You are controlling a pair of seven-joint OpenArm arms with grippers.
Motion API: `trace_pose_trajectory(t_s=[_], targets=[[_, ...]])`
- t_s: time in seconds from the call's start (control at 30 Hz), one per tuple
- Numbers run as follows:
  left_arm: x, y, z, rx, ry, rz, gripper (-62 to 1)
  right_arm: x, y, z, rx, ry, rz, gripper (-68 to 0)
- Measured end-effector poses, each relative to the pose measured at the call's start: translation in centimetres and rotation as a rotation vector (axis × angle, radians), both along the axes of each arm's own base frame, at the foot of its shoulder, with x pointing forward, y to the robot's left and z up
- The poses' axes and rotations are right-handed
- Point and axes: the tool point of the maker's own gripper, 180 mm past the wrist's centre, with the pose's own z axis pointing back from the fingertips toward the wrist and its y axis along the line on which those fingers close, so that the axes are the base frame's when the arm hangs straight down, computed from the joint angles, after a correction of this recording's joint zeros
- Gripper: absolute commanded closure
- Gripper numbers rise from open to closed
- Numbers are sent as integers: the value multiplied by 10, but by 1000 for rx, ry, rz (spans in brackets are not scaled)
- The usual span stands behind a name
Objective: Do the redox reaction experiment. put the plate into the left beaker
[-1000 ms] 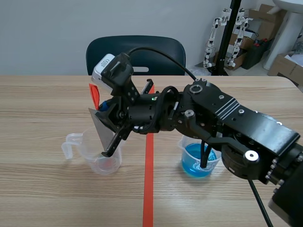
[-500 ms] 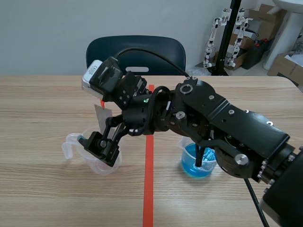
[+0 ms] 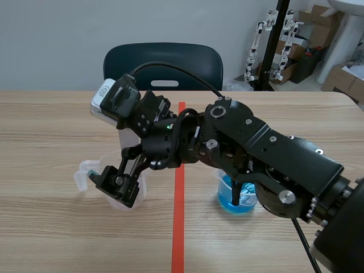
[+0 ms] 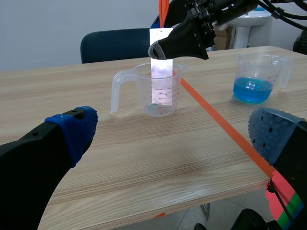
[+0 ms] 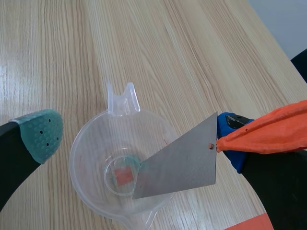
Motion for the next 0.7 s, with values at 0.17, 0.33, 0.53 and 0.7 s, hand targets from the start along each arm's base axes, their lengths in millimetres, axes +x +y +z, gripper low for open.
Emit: trace_pose_trajectory(t_s=[0.17,0.33,0.53,0.7], targets=[[0,0,0,0,0,0,-623,0,0,0,0,0,0,-679],[0,0,0,0,0,0,-623,0,0,0,0,0,0,-679],[0,0,0,0,0,0,-623,0,0,0,0,0,0,-679],[0,0,0,0,0,0,-623,0,1,2,9,-3,2,-679]])
